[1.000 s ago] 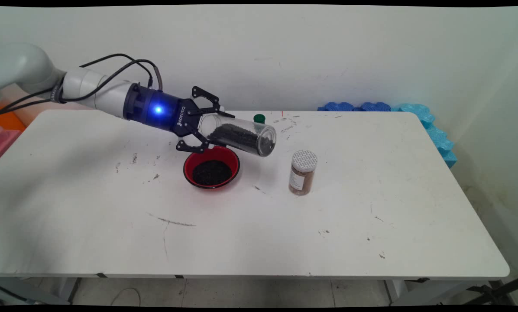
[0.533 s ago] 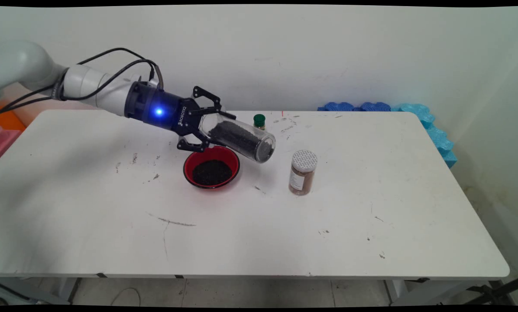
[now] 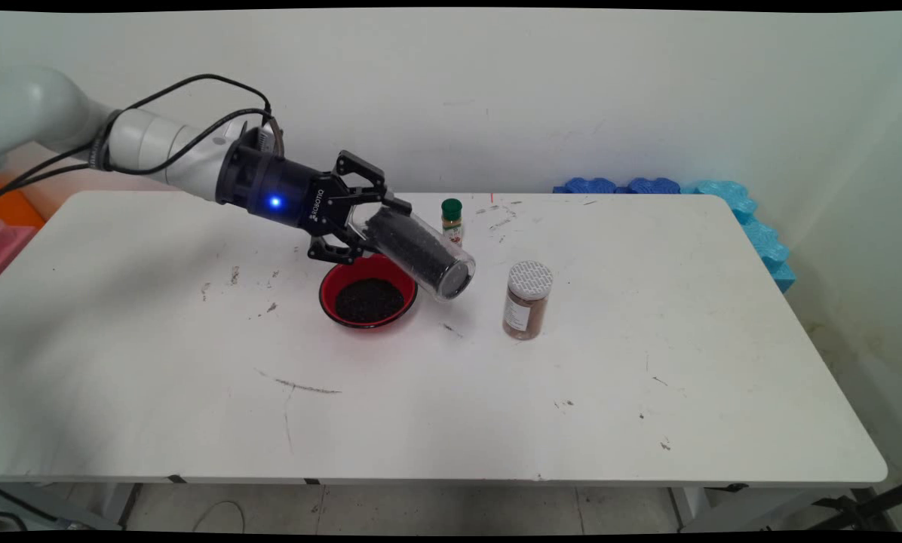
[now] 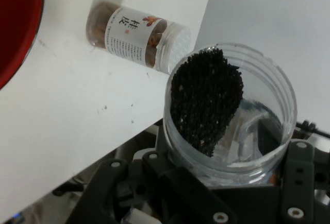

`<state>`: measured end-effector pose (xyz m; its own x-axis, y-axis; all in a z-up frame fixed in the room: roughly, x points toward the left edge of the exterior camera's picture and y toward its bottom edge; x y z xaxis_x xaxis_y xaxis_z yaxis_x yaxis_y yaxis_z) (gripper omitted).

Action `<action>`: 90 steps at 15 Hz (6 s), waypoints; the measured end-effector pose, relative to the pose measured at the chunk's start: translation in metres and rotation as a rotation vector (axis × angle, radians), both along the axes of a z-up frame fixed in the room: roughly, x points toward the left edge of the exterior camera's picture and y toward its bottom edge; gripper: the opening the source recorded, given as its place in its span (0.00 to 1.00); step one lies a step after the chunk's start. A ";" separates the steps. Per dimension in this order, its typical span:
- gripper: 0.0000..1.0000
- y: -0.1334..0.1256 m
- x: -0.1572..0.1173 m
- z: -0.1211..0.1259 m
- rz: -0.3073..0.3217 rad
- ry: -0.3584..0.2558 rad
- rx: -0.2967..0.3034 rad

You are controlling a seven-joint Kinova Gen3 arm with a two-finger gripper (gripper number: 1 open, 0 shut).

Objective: Pour the black seasoning powder in the red bowl, then place the picked object on the table

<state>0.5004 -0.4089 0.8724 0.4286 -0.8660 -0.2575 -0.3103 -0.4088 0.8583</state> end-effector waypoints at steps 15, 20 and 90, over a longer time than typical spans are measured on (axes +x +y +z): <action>0.00 0.016 -0.014 0.024 -0.300 -0.184 -0.494; 0.00 0.021 -0.019 0.032 -0.409 -0.247 -0.662; 0.00 0.043 -0.110 -0.021 -0.985 -0.696 -1.349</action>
